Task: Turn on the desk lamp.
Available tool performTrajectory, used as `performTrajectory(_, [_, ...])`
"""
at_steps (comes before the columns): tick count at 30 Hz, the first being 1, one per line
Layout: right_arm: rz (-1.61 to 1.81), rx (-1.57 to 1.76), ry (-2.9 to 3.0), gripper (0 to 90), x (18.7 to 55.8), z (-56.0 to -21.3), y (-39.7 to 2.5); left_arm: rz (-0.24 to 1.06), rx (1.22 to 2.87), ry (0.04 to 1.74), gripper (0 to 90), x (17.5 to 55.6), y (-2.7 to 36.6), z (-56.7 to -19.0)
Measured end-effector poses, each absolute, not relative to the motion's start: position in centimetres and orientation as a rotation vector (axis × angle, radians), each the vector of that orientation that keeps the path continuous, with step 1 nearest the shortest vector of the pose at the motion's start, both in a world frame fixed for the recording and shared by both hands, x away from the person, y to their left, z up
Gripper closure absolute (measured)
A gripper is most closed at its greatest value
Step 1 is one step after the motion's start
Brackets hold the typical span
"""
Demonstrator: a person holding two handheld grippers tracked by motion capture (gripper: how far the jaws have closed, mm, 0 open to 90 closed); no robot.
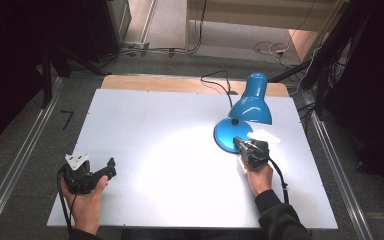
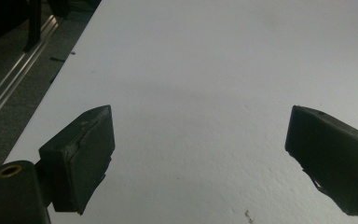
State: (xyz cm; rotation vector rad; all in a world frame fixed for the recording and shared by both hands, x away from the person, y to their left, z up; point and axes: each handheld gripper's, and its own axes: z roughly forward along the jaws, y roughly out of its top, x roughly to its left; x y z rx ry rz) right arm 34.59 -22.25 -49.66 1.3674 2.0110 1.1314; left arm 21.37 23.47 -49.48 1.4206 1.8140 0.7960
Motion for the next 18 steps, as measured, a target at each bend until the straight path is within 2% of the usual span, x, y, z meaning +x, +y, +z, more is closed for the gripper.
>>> performTrajectory(4, [1.162,1.378,1.998,84.9,34.5,-49.1,-22.8,0.795,1.422,1.814,9.3,21.3,23.5,-49.5])
performTrajectory(12, [1.185,1.367,2.000,73.0,34.3,-48.3,-23.6,0.797,1.420,1.814,9.3,21.3,23.5,-49.4])
performTrajectory(14, [1.181,1.362,2.008,62.8,34.2,-48.1,-23.7,0.796,1.422,1.814,9.3,21.3,23.5,-49.5])
performTrajectory(17, [1.166,1.348,2.023,59.5,34.1,-48.0,-23.7,0.795,1.421,1.813,9.3,21.3,23.5,-49.5])
performTrajectory(18, [1.167,1.336,2.045,48.5,34.1,-48.0,-23.8,0.794,1.421,1.814,9.3,21.3,23.5,-49.5])
